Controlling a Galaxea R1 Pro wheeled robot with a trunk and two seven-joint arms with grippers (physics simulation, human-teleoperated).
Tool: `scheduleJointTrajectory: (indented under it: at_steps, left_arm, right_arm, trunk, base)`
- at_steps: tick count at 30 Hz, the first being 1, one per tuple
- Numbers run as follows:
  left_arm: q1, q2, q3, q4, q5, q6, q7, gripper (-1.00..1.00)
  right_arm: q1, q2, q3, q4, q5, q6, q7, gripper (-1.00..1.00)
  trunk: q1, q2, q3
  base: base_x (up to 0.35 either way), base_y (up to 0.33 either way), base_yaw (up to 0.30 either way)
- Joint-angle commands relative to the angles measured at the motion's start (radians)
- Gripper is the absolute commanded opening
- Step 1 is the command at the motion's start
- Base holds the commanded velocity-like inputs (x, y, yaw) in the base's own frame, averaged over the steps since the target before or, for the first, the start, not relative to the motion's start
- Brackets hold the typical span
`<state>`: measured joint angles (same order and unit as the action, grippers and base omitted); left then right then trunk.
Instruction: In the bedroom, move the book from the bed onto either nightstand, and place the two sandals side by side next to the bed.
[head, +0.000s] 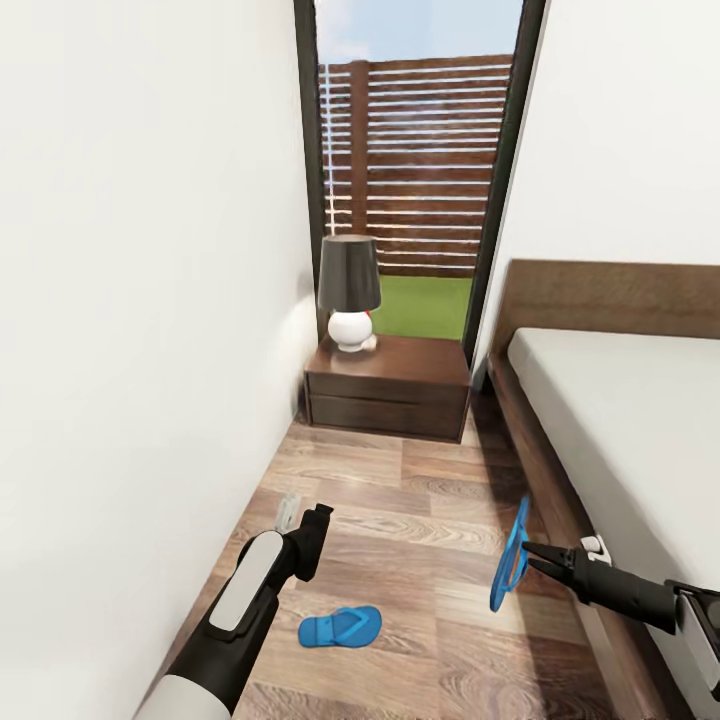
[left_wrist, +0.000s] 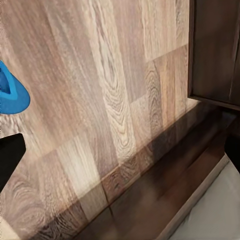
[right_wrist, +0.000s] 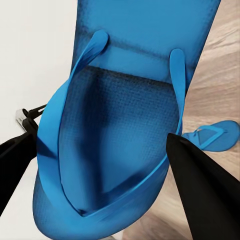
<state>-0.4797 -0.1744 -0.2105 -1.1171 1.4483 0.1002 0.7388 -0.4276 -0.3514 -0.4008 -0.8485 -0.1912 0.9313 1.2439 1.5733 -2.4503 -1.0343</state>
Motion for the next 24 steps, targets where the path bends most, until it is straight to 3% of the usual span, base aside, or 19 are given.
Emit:
scheduleJointTrajectory:
  at_steps: [1,7,24]
  left_arm:
    - [0.000,0.000,0.000,-0.001,0.001,0.004,0.005,1.00]
    - [0.000,0.000,0.000,-0.001,0.001,0.004,0.005,1.00]
    - [0.000,0.000,0.000,-0.001,0.001,0.004,0.005,1.00]
  right_arm:
    - [-0.001,0.000,-0.001,0.000,-0.003,0.006,0.001,-1.00]
    - [-0.001,0.000,0.000,0.000,-0.003,0.006,0.000,-1.00]
    - [0.000,0.000,0.000,0.000,-0.002,0.006,0.000,-1.00]
  trunk:
    - [0.004,-0.008,-0.004]
    - [0.027,-0.050,-0.023]
    - [0.034,-0.054,-0.089]
  base:
    - [0.000,0.000,0.000]
    - [0.000,0.000,0.000]
    - [0.000,0.000,0.000]
